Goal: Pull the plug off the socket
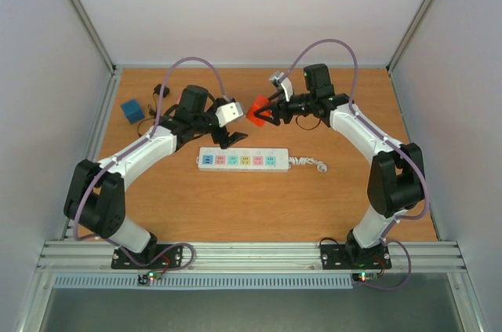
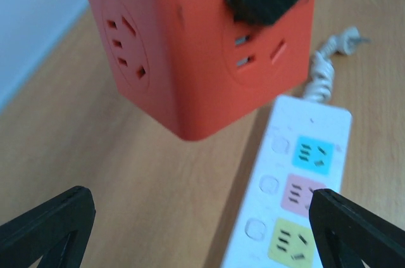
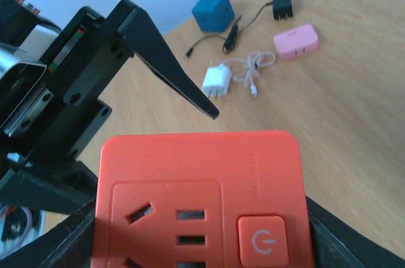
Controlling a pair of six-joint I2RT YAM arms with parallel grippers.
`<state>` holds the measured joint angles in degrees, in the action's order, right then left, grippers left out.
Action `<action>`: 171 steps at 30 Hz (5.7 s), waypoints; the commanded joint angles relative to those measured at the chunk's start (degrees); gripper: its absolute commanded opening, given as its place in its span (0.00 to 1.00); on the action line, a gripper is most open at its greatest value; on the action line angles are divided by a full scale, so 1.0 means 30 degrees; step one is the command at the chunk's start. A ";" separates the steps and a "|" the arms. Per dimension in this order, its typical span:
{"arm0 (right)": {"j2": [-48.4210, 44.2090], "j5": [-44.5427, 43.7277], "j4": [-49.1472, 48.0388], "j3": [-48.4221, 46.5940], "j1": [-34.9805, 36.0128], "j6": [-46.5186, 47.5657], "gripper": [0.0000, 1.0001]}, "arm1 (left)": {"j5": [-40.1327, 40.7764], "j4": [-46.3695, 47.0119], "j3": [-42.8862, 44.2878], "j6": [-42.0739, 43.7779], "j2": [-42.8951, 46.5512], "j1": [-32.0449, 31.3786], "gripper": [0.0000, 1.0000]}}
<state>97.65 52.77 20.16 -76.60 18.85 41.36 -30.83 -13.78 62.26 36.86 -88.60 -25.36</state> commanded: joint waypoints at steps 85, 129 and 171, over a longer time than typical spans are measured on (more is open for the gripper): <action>0.0829 -0.2153 0.1728 -0.1240 0.0330 0.0434 0.99 | 0.0724 -0.2631 -0.1898 -0.5549 0.2465 1.0734 0.43; 0.3432 -0.7889 0.2260 0.1669 0.4747 0.8870 0.99 | 0.6745 -0.4263 -0.4327 -0.2074 0.0736 1.3406 0.62; 0.4194 -0.9543 0.1600 0.3387 0.3112 0.8567 0.71 | 0.5186 -0.6212 0.0069 -0.1374 0.2327 1.3406 1.00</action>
<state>112.51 24.73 23.79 -69.43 31.66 70.26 -13.78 -33.89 59.70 32.05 -81.73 14.52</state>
